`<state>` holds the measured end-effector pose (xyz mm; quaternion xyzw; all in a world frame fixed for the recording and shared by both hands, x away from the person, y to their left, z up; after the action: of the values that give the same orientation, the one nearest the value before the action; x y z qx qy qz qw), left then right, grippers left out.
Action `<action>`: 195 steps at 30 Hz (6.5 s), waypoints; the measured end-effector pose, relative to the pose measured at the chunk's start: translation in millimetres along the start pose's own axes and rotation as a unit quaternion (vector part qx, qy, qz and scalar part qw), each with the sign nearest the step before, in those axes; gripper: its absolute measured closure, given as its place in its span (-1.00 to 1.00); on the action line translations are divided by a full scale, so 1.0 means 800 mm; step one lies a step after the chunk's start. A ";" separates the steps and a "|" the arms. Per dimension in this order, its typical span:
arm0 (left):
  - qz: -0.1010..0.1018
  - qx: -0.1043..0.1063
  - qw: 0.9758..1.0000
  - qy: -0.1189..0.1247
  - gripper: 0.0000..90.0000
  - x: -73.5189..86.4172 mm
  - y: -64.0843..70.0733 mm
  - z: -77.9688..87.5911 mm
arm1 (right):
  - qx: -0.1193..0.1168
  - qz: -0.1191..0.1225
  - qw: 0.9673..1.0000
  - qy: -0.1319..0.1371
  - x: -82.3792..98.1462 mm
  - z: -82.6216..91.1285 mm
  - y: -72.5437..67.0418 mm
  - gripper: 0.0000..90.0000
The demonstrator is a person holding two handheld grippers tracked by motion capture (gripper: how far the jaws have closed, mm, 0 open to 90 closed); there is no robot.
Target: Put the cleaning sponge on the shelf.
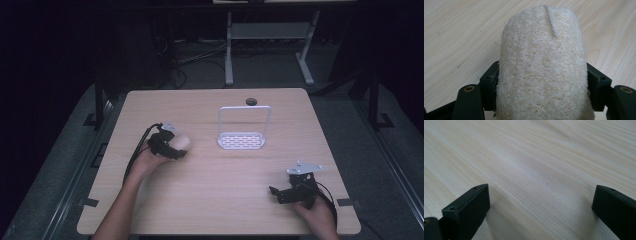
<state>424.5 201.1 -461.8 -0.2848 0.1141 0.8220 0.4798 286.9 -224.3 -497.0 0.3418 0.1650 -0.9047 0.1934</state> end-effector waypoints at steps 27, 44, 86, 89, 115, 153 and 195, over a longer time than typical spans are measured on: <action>-0.017 0.027 0.999 0.035 -0.35 -0.035 0.039 0.012 | 0.000 0.000 1.000 0.000 0.000 0.000 0.000 -0.97; -0.031 0.045 0.998 0.045 -0.35 -0.066 0.065 0.003 | 0.000 0.000 1.000 0.000 0.000 0.000 0.000 -0.97; -0.063 0.068 0.993 0.068 -0.35 -0.157 0.103 -0.049 | -0.002 0.001 1.000 -0.001 0.000 0.000 0.000 -0.97; -0.069 0.068 0.993 0.065 -0.35 -0.163 0.105 -0.051 | -0.002 0.001 1.000 0.000 0.000 0.000 0.000 -0.97; -0.064 0.057 0.995 0.059 -0.35 -0.202 0.118 -0.092 | -0.005 0.002 1.000 -0.001 0.000 0.000 -0.001 -0.97; -0.070 0.030 0.997 0.019 -0.35 -0.227 0.114 -0.156 | -0.007 0.006 1.000 -0.001 0.001 0.000 -0.001 -0.97; -0.068 -0.006 0.996 0.051 -0.49 -0.230 0.122 -0.113 | -0.007 0.008 1.000 0.000 0.001 0.000 -0.001 -0.97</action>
<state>442.8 -24.1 -436.8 -0.3362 0.1138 0.7724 0.5266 286.0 -223.5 -497.0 0.3415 0.1688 -0.9019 0.2035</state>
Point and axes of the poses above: each handheld gripper's, and its own axes: z roughly backward along the jaws, x roughly out of its underside, y roughly to its right, the point moved 2 cm from there along -z, roughly forward along the jaws, and after that the axes turned 11 degrees about -z, right-handed, at the moved point
